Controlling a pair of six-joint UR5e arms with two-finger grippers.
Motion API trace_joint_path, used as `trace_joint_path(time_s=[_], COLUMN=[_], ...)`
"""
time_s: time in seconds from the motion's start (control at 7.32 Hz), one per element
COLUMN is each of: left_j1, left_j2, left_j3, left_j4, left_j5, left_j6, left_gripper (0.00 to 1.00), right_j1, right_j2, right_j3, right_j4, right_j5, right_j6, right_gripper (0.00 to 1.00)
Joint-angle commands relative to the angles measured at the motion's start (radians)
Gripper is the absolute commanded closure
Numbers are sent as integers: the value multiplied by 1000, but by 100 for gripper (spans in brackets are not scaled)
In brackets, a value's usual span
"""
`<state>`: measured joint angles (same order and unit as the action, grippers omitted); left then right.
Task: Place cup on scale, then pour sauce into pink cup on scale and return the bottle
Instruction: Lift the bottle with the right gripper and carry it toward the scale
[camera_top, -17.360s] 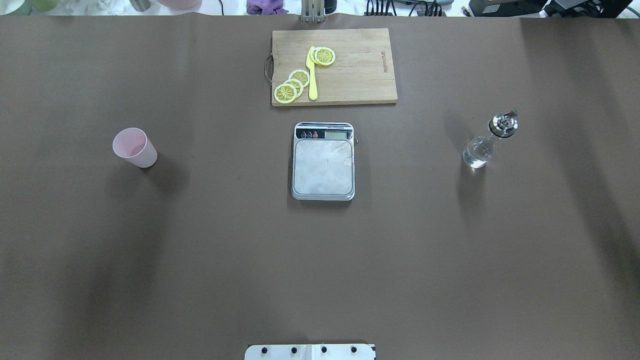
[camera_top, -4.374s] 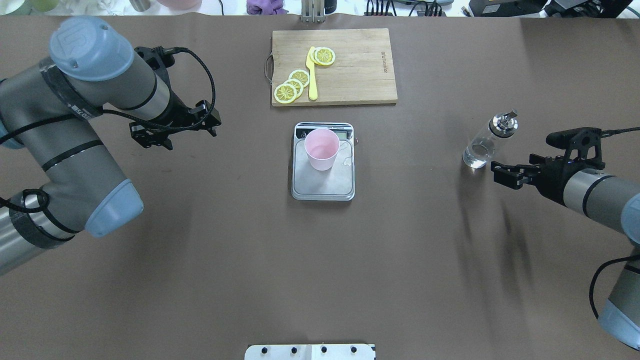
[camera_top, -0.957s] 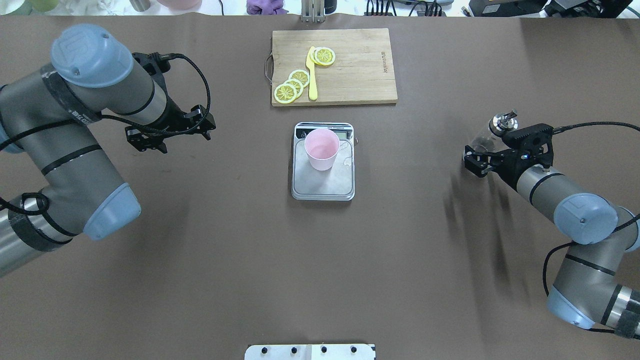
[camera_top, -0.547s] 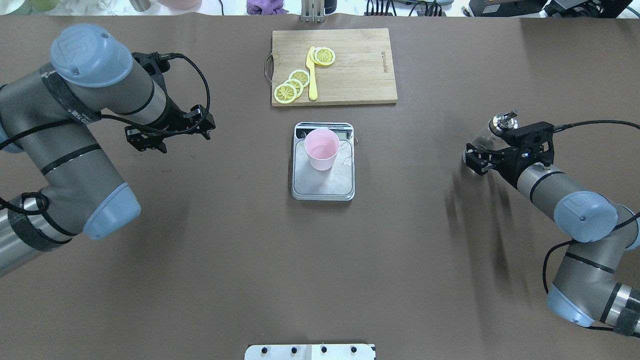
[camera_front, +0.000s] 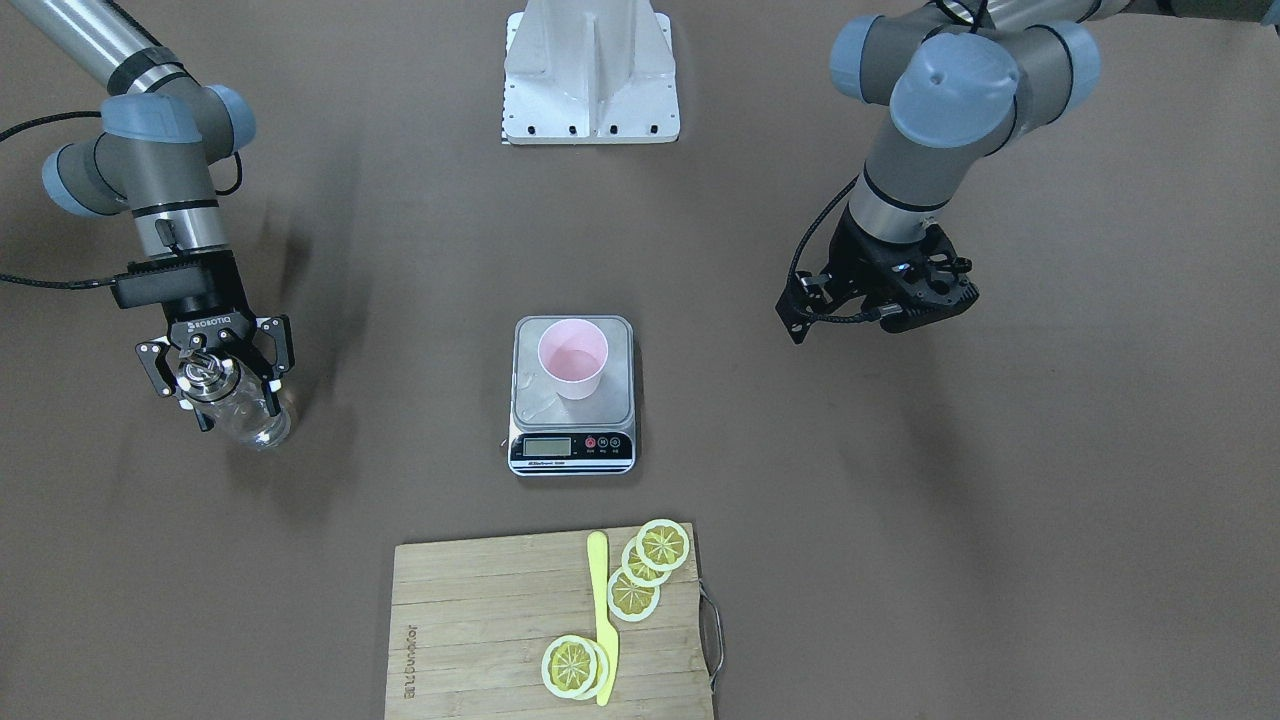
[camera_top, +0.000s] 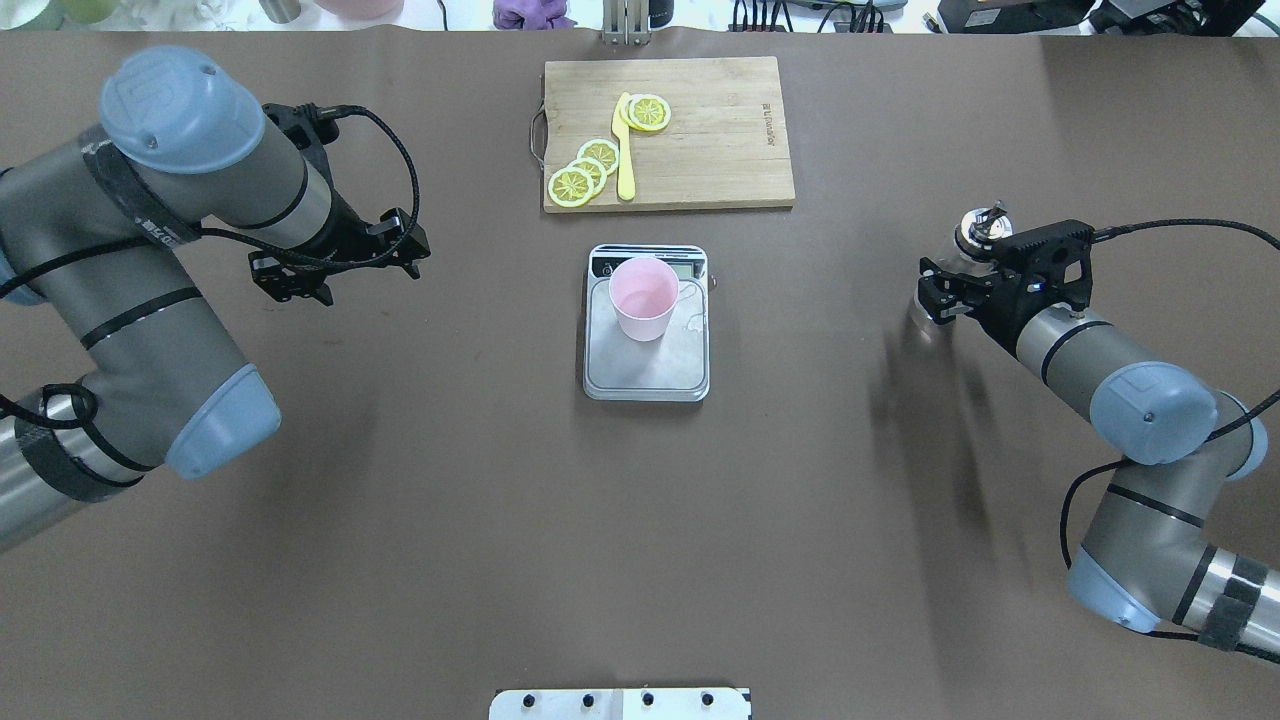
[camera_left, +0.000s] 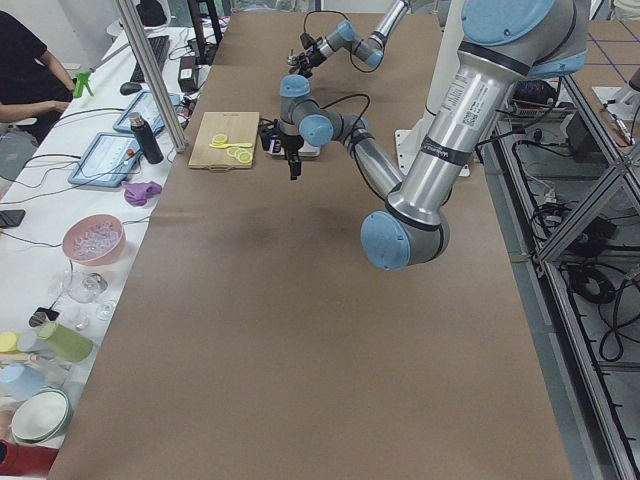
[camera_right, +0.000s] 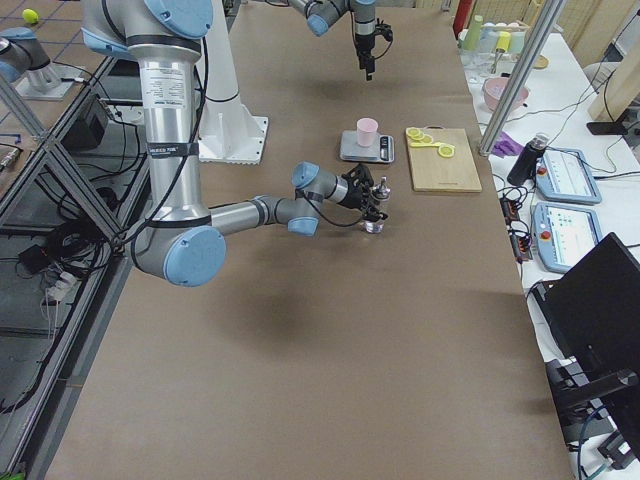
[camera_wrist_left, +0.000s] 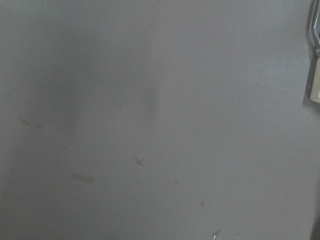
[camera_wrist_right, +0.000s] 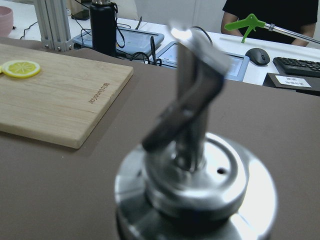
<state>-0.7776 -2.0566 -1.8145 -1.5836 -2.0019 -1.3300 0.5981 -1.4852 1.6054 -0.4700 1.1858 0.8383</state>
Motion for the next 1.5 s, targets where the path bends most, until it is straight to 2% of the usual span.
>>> trace_joint_path(time_s=[0.0, 0.27, 0.41, 0.55, 0.68, 0.82, 0.96, 1.09, 1.23, 1.37], left_j1=[0, 0, 1, 0, -5, -14, -34, -66, -113, -171], left_j2=[9, 13, 19, 41, 52, 76, 97, 114, 136, 154], left_j3=[0, 0, -2, -3, -8, -8, -8, -9, -9, -3], left_j4=[-3, -7, -7, -15, -15, -19, -39, -42, -35, -30], left_j5=[0, 33, 81, 86, 98, 132, 133, 127, 123, 79], left_j6=[0, 6, 9, 27, 53, 60, 116, 252, 367, 535], left_gripper=[2, 2, 3, 3, 2, 2, 2, 2, 2, 2], right_j1=[28, 57, 64, 65, 66, 66, 66, 62, 54, 37], right_j2=[14, 14, 14, 17, 28, 43, 60, 71, 95, 130], right_j3=[8, 21, 45, 68, 82, 111, 158, 186, 186, 188], right_j4=[-12, -10, -18, -50, -67, -150, -238, -284, -311, -368], right_j5=[-2, -9, -5, -9, -30, -84, -103, -103, -116, -158], right_j6=[-57, -294, -298, -303, -312, -390, -450, -450, -458, -511], right_gripper=[100, 100, 100, 100, 100, 100, 100, 100, 100, 100])
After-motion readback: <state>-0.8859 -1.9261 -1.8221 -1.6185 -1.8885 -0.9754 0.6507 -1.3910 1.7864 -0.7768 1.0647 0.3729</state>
